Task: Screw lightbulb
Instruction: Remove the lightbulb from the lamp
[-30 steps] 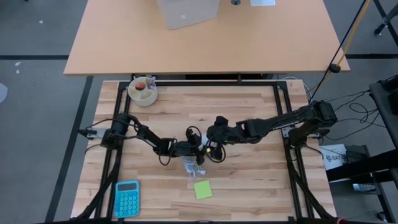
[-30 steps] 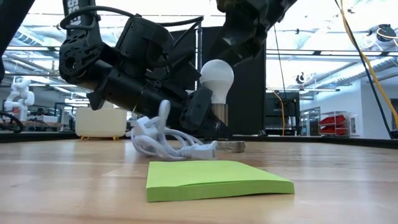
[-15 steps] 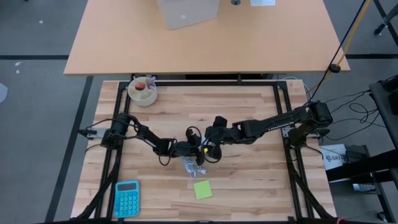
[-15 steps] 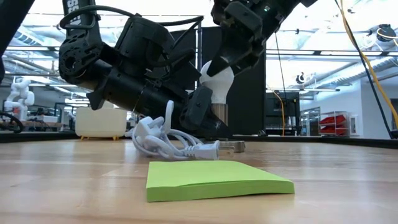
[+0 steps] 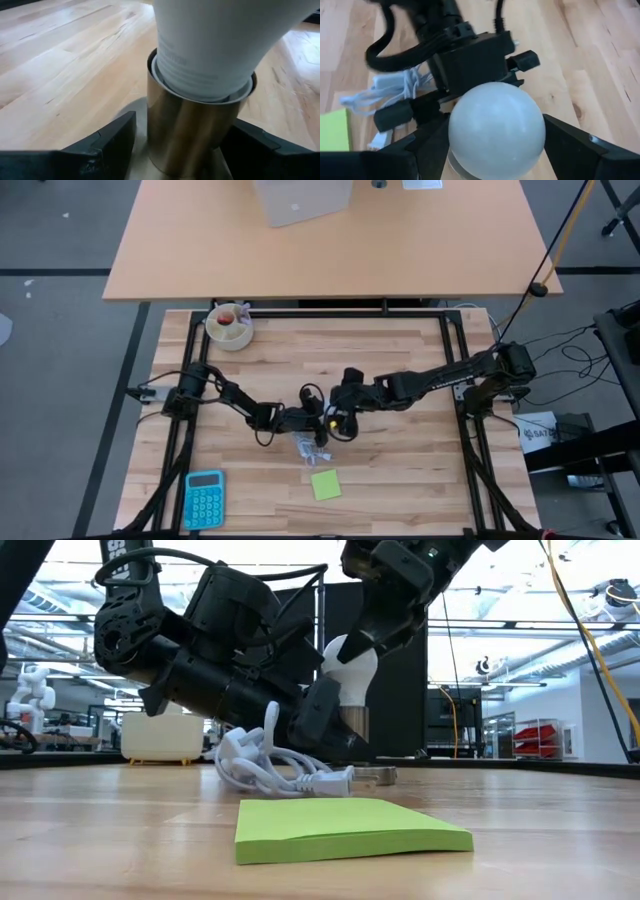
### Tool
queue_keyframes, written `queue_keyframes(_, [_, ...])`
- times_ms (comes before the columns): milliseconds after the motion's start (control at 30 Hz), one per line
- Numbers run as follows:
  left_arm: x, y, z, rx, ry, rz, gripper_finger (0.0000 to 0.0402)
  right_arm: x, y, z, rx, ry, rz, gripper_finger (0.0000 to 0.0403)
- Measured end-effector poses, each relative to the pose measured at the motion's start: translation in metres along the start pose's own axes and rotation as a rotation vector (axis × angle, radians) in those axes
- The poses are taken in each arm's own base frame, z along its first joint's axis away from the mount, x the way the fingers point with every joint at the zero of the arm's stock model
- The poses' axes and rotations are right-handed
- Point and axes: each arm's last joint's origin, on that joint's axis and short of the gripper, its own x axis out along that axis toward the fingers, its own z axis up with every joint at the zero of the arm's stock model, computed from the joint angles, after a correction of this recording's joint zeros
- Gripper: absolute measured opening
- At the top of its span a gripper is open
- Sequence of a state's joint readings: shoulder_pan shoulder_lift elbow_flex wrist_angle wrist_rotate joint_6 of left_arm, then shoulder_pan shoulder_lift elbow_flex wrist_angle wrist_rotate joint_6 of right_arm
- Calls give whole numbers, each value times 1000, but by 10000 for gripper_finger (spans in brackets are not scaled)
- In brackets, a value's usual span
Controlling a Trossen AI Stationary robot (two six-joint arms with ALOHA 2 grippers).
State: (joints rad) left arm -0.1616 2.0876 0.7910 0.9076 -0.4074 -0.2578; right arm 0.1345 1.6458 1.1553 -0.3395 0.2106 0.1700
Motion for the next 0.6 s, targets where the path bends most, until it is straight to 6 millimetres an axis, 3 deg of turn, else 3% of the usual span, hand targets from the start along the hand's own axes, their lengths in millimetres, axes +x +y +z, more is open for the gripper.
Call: queue_keyframes(600, [0, -3, 1, 6, 14, -82, 268, -2, 2, -2, -367, 18, 72, 283])
